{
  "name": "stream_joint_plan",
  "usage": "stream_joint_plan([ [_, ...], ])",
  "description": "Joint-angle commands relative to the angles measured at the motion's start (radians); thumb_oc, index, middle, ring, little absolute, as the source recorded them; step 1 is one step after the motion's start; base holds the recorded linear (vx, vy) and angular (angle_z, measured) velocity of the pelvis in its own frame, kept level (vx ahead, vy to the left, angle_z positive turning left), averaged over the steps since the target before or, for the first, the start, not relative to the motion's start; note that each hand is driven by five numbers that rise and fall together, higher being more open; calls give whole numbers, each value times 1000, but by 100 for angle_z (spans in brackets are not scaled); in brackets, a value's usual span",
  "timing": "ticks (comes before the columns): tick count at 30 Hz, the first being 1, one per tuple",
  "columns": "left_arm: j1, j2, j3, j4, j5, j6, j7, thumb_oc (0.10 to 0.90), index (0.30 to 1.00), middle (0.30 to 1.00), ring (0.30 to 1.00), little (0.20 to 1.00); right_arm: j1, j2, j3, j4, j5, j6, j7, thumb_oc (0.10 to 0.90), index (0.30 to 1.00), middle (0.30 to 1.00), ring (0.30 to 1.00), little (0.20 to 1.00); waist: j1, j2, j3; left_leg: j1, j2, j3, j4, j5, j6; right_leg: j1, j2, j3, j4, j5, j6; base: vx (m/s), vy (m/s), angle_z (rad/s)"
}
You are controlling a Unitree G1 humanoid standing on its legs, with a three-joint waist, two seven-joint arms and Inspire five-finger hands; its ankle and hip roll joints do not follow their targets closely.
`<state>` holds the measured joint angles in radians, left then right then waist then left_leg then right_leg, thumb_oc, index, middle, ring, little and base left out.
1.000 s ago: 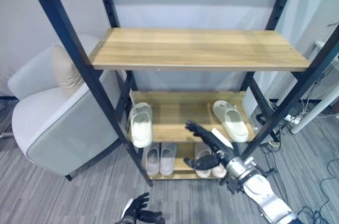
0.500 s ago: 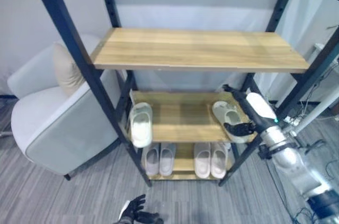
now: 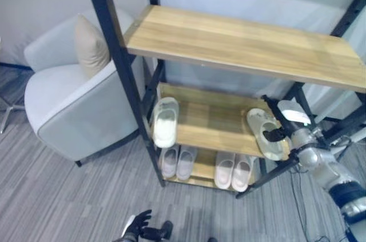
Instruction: Arrange the slippers neatly on the shoe rack.
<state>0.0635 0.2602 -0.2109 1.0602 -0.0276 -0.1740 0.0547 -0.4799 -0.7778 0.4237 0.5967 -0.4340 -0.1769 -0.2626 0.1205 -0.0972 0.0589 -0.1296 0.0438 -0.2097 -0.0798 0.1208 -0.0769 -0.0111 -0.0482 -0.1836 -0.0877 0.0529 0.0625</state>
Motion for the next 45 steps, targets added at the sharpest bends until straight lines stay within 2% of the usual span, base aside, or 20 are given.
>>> stream_joint_plan([
  [1, -23, -6, -78, 47, 17, -15, 20, 800, 900, 900, 900, 900, -184, -91, 21, 16, -48, 16, -101, 800, 900, 900, 900, 900, 21, -18, -9, 27, -6, 76, -8, -100, -8, -7, -31, -2, 0, -71, 51, -4, 10, 19],
  [5, -35, -9, -85, 38, 6, -17, 32, 800, 900, 900, 900, 900, -243, -111, 95, 44, -124, 42, -93, 800, 900, 900, 900, 900, 24, -24, -6, 14, -9, 72, -8, -99, -7, -19, -35, -4, 0, -69, 52, 2, 5, 6],
  [7, -38, -11, -85, 36, 1, -17, 34, 800, 900, 900, 900, 900, -250, -109, 98, 41, -121, 43, -96, 800, 900, 900, 900, 900, 22, -23, -4, 10, -9, 70, -8, -97, -6, -22, -36, -4, 0, -67, 52, 0, 0, 0],
  [14, -41, -17, -72, 39, -5, -14, 37, 800, 900, 900, 900, 900, -220, -152, 53, -55, -122, 43, -82, 800, 900, 900, 900, 900, 6, -26, -9, 8, -12, 71, -8, -102, -5, -25, -43, -4, 0, -65, 54, 0, 0, 0],
  [17, -34, -19, -60, 39, -3, -12, 30, 800, 900, 900, 900, 900, -181, -194, 23, -113, -131, 33, -64, 800, 900, 900, 900, 900, -6, -27, -14, 17, -14, 74, -8, -108, -3, -23, -45, 0, 0, -61, 55, 10, 4, 0],
  [24, -22, -20, -50, 36, 2, -13, 18, 800, 900, 900, 900, 900, -90, -263, -45, -144, -148, 28, -50, 800, 900, 900, 900, 900, -24, -25, -18, 33, -15, 85, -8, -117, 2, -16, -54, 7, 0, -57, 62, 0, 0, 0],
  [29, -17, -16, -56, 27, 1, -15, 15, 800, 900, 900, 900, 900, -89, -289, -28, -127, -165, 30, -39, 800, 900, 900, 900, 900, -25, -25, -13, 33, -14, 94, -8, -119, 5, -23, -56, 18, 0, -53, 64, 4, 3, -1],
  [34, -25, -15, -70, 31, -9, -18, 18, 800, 900, 900, 900, 900, -143, -268, 29, -55, -162, 44, -42, 800, 900, 900, 900, 900, -23, -23, 0, 14, -13, 103, -8, -113, 9, -47, -57, 31, 0, -43, 66, -21, 5, -13],
  [45, -64, -2, -114, 29, -34, -31, 45, 800, 900, 900, 900, 900, -320, -127, 148, 192, -84, 77, -78, 800, 900, 900, 900, 900, 9, -24, 40, -61, -17, 94, -8, -86, 9, -109, -54, 29, 0, -33, 64, -13, 0, -2],
])
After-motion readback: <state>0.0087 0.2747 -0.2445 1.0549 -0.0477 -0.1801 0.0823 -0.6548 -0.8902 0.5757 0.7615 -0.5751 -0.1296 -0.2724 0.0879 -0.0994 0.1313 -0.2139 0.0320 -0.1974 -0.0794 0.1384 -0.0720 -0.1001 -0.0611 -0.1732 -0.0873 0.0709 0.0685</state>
